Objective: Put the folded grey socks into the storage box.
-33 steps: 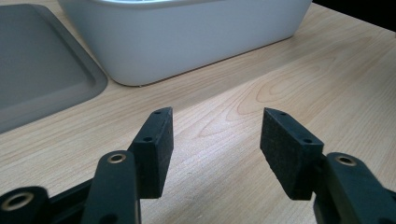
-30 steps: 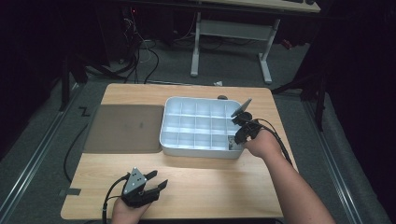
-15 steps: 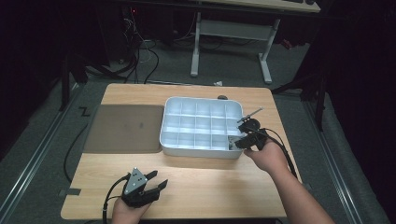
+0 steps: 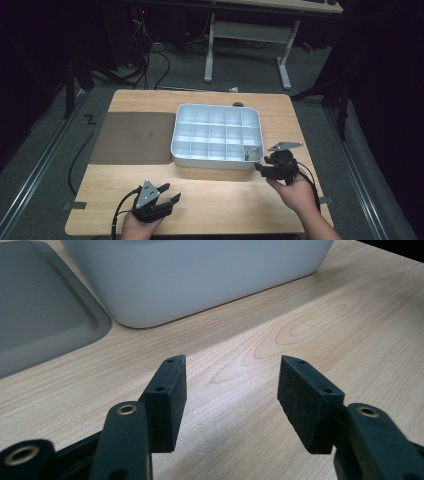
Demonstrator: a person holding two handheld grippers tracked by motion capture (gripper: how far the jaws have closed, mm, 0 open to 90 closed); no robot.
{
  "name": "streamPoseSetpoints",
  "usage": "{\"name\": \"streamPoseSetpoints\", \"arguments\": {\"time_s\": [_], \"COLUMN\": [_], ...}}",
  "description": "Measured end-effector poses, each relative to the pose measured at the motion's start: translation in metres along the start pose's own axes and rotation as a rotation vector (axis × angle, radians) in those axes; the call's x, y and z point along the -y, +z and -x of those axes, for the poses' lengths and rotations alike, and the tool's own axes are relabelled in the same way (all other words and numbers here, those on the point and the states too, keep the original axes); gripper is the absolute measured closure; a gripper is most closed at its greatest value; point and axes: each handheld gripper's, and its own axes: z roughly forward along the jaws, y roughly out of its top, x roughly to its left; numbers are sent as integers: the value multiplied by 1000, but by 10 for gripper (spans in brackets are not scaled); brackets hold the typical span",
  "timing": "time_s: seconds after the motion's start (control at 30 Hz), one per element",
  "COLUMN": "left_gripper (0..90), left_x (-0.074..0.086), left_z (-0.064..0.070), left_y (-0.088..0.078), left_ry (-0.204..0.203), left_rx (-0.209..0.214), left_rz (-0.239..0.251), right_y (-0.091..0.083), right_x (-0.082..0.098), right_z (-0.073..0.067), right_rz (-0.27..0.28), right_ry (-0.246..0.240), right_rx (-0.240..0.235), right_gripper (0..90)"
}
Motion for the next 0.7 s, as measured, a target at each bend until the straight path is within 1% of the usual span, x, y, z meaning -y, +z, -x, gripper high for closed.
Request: {"name": "streamPoseSetpoints", "arguments": {"time_s": [0.07, 0.1, 0.13, 0.2, 0.23, 0.3, 0.33, 0.37, 0.5, 0.53, 0.57, 0.6, 0.63, 0.67, 0.7], "left_gripper": [462, 463, 463, 463, 463, 463, 463, 464, 465, 465, 465, 464, 464, 463, 463], "left_x": [0, 0, 0, 0, 0, -1, -1, -1, -1, -1, -2, -2, -2, -1, -1], "left_z": [0, 0, 1, 0, 0, 0, 0, 0, 0, 0, 0, 1, 2, 2, 2], "left_y": [0, 0, 0, -1, -1, -2, -2, -3, -2, -2, -2, -2, -1, 0, 1], "left_ry": [-1, -2, -3, -9, -12, -12, -11, -10, -13, -12, -12, -9, -6, -3, -6], "left_rx": [1, 3, 3, 1, -1, -4, -3, 1, 13, 12, 13, 14, 15, 14, 14], "left_rz": [-1, -2, -2, 1, 3, 6, 8, 7, 5, 3, 3, 5, 5, 3, 0], "right_y": [2, 4, 5, 8, 9, 12, 14, 16, 22, 22, 21, 20, 17, 15, 11], "right_x": [12, 21, 25, 38, 44, 57, 61, 70, 88, 94, 100, 103, 102, 103, 105], "right_z": [-3, -5, -6, -10, -12, -16, -17, -21, -31, -35, -38, -40, -40, -41, -38], "right_rz": [30, 53, 65, 109, 123, 167, 178, 195, 232, 253, 281, 283, 266, 263, 292], "right_ry": [-9, 1, 2, 8, 10, 0, -2, 8, 57, 63, 73, 54, 17, 2, 20], "right_rx": [-10, -11, -9, -13, -8, 3, 5, 9, -9, -2, 21, 2, 0, 31, 53], "right_gripper": [525, 526, 525, 522, 523, 506, 501, 500, 492, 490, 521, 503, 490, 490, 491]}}
